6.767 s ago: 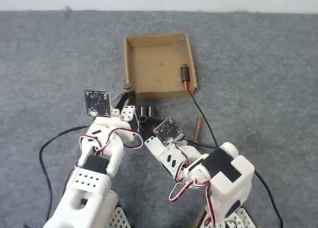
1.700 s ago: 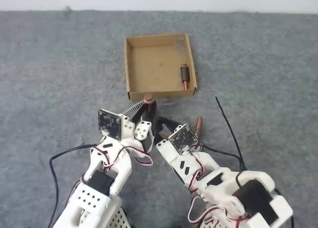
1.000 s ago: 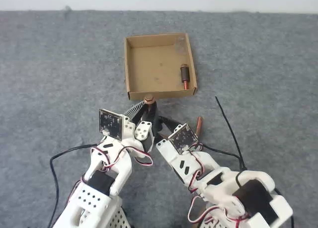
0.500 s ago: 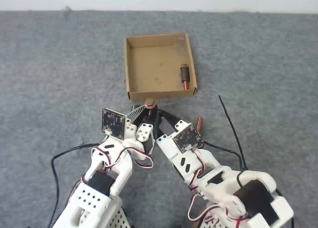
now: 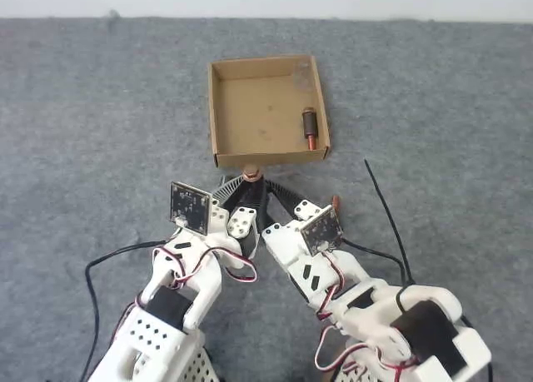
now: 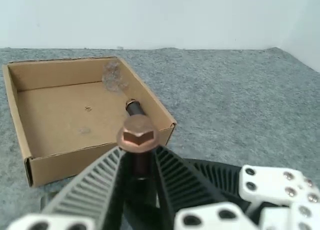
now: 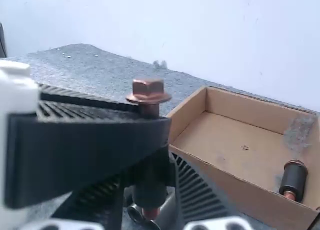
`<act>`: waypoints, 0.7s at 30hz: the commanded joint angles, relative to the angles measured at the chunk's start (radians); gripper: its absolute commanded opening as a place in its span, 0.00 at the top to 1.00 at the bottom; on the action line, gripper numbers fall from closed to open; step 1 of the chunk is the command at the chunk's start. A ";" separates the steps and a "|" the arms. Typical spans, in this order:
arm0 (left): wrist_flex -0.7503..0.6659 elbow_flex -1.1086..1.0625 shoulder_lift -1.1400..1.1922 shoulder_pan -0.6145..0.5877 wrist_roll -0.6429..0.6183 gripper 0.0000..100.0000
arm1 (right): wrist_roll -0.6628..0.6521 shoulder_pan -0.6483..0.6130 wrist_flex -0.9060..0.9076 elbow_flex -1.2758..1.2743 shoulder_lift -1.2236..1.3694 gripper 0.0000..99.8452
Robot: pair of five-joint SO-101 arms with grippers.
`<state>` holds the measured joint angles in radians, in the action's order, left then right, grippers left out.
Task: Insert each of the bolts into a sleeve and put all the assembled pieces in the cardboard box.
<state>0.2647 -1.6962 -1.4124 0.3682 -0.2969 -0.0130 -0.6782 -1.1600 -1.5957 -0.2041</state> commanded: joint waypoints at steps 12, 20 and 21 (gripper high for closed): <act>0.021 0.005 0.020 0.002 -0.012 0.97 | 0.014 0.041 -0.039 0.035 -0.047 0.99; 0.089 0.005 0.017 0.021 -0.012 0.80 | 0.014 0.041 -0.039 0.026 -0.047 0.99; 0.087 0.005 0.017 0.018 -0.012 0.80 | 0.014 0.041 -0.039 0.026 -0.047 0.99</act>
<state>0.3307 -1.6916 -1.4139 0.3713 -0.3000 -0.0130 -0.6521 -1.1615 -1.5973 -0.2041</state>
